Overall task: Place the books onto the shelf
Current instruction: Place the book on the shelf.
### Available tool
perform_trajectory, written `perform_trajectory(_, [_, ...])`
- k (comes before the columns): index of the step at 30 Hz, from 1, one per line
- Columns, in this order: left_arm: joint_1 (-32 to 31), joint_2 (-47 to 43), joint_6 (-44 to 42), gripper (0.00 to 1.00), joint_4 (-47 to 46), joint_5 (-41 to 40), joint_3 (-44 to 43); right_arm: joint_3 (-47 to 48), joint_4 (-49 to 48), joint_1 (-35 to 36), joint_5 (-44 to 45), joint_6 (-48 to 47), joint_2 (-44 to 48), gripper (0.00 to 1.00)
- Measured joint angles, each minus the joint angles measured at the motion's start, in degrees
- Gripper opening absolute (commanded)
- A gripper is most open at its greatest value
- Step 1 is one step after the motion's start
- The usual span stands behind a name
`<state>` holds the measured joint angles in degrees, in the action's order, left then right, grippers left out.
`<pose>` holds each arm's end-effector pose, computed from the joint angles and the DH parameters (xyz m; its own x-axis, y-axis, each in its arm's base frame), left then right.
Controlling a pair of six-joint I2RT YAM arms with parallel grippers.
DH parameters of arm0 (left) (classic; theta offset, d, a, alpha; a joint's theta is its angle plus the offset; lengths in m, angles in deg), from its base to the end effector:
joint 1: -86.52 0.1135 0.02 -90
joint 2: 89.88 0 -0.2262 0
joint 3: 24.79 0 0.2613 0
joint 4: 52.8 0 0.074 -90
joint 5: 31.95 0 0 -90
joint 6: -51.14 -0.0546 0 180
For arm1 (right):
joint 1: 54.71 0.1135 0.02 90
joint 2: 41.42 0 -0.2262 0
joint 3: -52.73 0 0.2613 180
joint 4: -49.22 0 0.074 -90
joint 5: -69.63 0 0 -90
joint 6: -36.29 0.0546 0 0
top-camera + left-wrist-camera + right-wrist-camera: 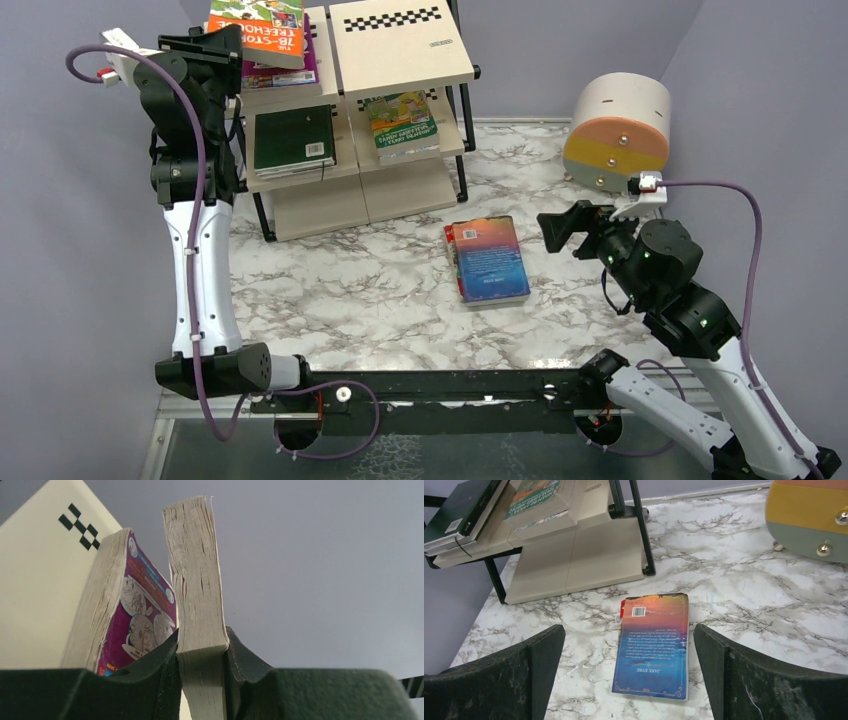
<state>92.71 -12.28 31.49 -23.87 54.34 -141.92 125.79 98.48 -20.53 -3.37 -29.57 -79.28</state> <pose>0.2971 0.0358 0.5244 0.2224 -0.9212 -0.3193 0.1148 0.3500 -0.9297 0.1557 0.0864 0.3723 -0.3072 0.2642 -0.9143 -0.1940 0.9232 0.3319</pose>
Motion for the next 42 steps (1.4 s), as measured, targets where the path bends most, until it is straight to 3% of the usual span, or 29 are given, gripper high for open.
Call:
perform_trajectory(14, [1.4,-5.0,7.0,0.00,-1.0,5.9,10.5,-1.0,0.0,0.0,-0.4,0.0,1.2,0.98])
perform_trajectory(25, [1.4,-10.6,8.9,0.00,-1.0,4.0,14.1,-1.9,0.0,0.0,-1.5,0.2,1.6,0.98])
perform_trajectory(42, [1.3,-12.3,11.4,0.00,-1.0,-1.5,16.1,-2.2,-0.7,0.0,-2.9,0.2,1.5,0.98])
